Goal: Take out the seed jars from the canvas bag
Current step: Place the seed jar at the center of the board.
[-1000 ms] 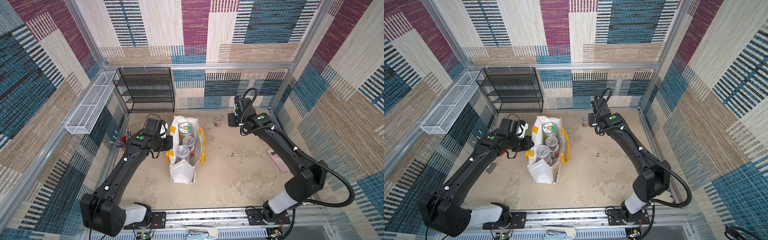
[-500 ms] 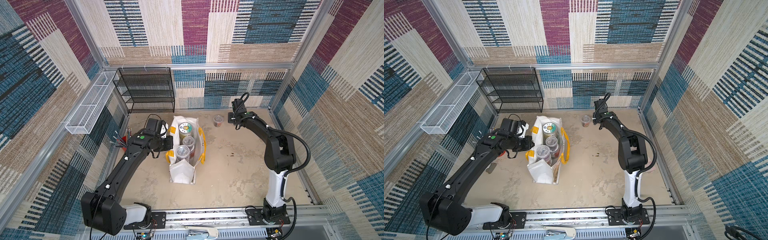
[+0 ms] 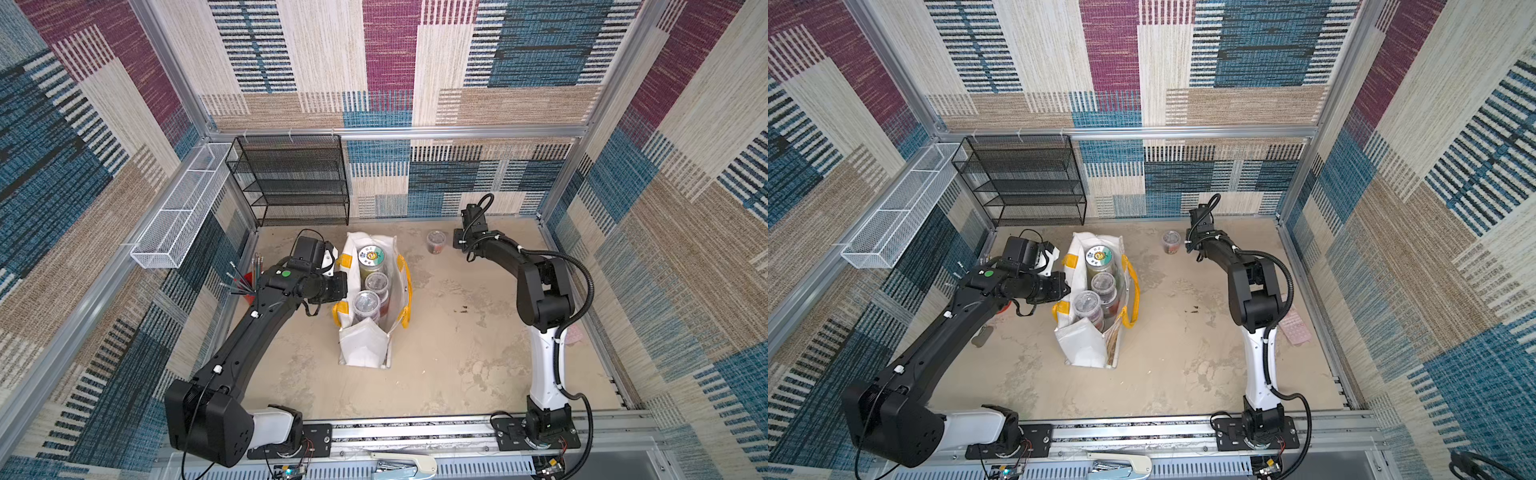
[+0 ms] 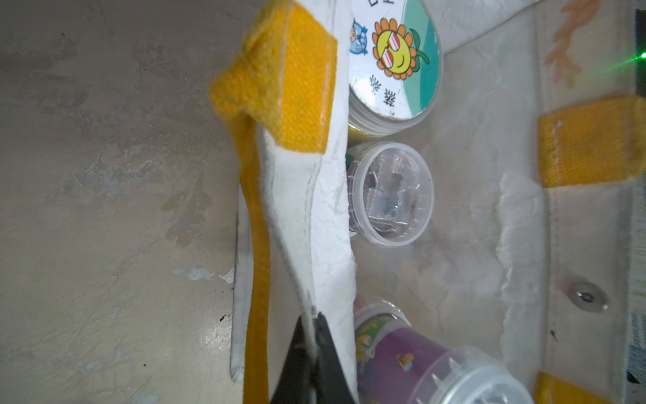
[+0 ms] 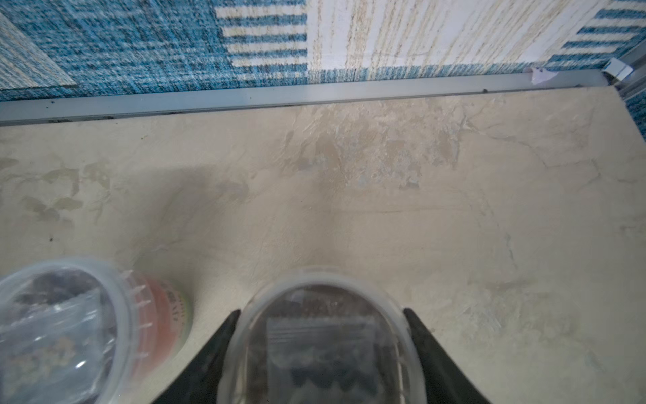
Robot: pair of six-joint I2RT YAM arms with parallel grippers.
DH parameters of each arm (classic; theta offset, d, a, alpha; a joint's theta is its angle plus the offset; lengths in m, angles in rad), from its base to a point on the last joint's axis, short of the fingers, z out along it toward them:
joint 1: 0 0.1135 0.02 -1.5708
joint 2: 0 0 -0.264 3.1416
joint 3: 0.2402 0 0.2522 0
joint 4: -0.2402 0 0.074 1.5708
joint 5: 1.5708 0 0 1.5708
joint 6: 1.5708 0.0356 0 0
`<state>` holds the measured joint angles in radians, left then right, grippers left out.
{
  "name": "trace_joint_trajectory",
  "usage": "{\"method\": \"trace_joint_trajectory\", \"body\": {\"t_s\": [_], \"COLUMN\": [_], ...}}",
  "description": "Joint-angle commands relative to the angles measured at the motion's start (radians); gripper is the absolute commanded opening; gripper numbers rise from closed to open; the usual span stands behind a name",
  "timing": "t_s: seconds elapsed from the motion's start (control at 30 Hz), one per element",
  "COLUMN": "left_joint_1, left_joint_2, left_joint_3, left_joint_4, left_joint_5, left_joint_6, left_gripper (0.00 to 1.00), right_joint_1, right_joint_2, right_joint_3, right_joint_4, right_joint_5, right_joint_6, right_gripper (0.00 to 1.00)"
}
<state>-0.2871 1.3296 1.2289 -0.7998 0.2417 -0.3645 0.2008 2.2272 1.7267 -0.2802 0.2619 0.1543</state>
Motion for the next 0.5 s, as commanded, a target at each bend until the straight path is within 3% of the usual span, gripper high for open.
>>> {"method": "trace_joint_trajectory", "body": {"t_s": [0.0, 0.2, 0.47], "left_joint_1": [0.000, 0.000, 0.000], "left_joint_2": [0.002, 0.006, 0.010], "left_joint_3": [0.004, 0.007, 0.009], "left_joint_4": [0.016, 0.014, 0.012], "left_joint_5": [0.004, 0.004, 0.001], "left_joint_6": [-0.009, -0.008, -0.006], "left_gripper": [0.00, 0.00, 0.00], "right_joint_1": [-0.001, -0.005, -0.004], "right_joint_2": [0.002, 0.016, -0.005], "right_joint_3": [-0.028, -0.048, -0.077], "right_joint_4": [0.103, 0.120, 0.111], "right_joint_5": [-0.001, -0.034, -0.048], "right_joint_6": [0.017, 0.031, 0.053], "right_gripper": [0.43, 0.45, 0.65]}}
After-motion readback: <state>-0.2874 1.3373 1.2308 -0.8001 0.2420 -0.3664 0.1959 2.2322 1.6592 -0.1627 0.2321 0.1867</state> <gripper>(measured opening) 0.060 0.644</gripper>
